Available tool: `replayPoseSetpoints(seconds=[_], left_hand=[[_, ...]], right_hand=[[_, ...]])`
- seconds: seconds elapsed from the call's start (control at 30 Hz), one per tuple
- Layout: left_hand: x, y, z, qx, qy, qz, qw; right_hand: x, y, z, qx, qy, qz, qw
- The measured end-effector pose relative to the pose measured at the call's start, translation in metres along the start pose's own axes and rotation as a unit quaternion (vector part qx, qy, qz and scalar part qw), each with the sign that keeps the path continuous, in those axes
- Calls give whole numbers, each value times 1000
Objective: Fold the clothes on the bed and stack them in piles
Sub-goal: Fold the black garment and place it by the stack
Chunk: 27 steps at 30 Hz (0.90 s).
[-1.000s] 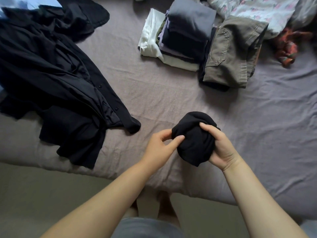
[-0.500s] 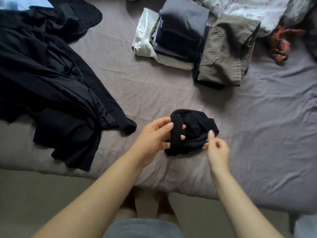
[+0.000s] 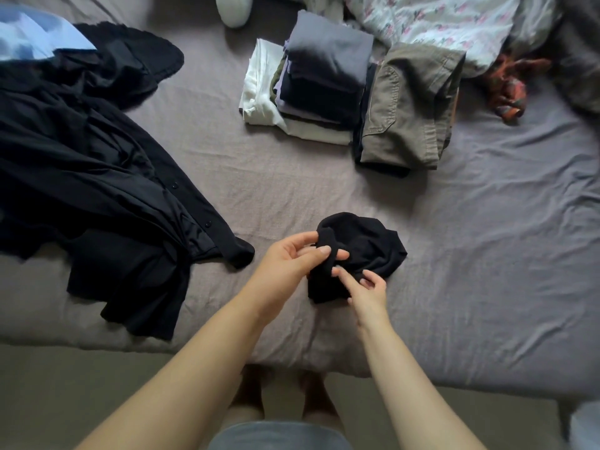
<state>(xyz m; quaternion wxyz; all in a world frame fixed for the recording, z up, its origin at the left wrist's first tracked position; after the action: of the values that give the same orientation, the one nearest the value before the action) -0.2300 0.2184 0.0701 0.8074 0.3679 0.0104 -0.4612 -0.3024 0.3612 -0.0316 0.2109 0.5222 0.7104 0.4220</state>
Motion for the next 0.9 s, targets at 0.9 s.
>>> replayPoseSetpoints(seconds=[0.9], left_hand=[[-21, 88, 209, -79, -94, 17, 992]], right_hand=[[88, 210, -254, 242, -144, -197, 939]])
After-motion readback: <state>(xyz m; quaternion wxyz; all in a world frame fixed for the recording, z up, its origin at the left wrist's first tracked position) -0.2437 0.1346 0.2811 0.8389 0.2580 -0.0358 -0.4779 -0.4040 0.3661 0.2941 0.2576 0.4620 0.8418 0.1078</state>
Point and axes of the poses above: each hand's wrist, its own y-axis away from the middle knuckle, its own x-axis out of the back of the hand, z = x × y, the point moved 4 cm from there along -y, towards the middle knuckle, and after that the axes turned 2 degrees about -z, right-handed, at the moved point
